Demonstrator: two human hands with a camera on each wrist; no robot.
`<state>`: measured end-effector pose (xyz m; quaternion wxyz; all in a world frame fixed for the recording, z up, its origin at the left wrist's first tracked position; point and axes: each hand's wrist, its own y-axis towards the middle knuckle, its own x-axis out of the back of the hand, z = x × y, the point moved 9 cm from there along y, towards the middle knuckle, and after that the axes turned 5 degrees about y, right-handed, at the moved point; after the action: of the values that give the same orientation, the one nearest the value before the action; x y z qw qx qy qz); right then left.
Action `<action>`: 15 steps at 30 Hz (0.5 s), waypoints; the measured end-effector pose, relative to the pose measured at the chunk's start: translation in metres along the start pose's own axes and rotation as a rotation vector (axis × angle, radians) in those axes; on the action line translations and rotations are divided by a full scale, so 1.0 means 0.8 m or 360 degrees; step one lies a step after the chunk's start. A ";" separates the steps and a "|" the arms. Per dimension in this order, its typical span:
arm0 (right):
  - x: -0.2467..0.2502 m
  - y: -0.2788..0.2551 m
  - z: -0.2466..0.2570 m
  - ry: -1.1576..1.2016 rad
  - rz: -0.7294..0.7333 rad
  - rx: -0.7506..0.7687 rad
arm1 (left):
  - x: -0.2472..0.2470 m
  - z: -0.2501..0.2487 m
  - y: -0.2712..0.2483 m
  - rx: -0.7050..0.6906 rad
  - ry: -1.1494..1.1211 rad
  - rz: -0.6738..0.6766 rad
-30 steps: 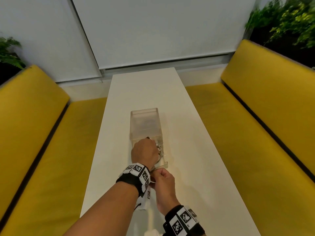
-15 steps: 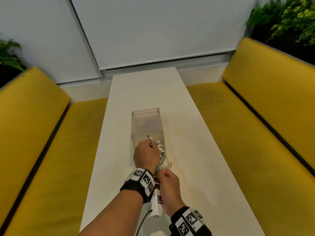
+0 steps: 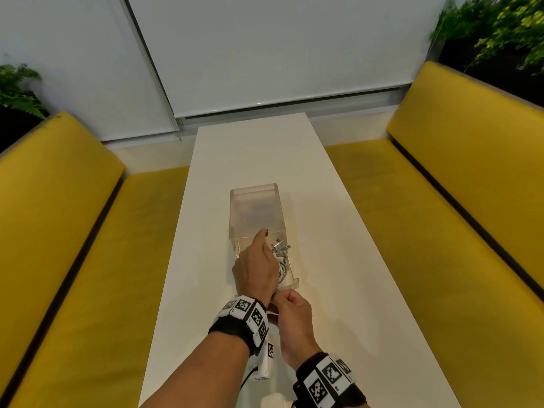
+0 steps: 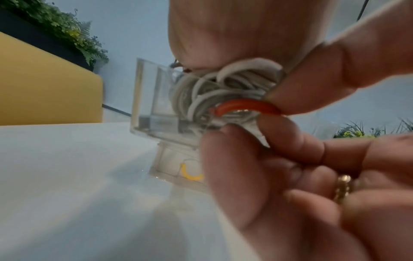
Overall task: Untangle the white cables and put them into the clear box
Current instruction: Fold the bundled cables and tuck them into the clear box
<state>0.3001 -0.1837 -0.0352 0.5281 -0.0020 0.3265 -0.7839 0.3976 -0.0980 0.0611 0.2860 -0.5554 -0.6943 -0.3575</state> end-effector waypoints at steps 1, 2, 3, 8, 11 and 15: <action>0.000 0.001 0.000 0.0000 0.0003 0.0003 | -0.001 -0.002 -0.002 -0.0033 0.0025 0.0018; 0.001 0.001 0.001 -0.0003 0.0007 0.0005 | -0.002 -0.003 -0.004 -0.0054 0.0056 0.0038; 0.001 0.002 0.001 -0.0005 0.0014 0.0008 | -0.004 -0.003 -0.005 -0.0062 0.0085 0.0065; 0.000 0.003 0.001 -0.0028 0.0043 0.0026 | -0.010 -0.002 -0.006 -0.0113 0.0242 0.0180; 0.001 0.002 0.002 -0.0036 0.0028 0.0032 | -0.017 -0.002 -0.001 -0.0105 0.0366 0.0211; 0.003 0.000 0.006 -0.0045 -0.0001 0.0031 | -0.020 -0.011 0.007 -0.0077 0.0449 0.0162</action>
<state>0.3005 -0.1884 -0.0324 0.5323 -0.0083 0.3113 -0.7872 0.4065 -0.1135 0.0545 0.3849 -0.5408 -0.6094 -0.4336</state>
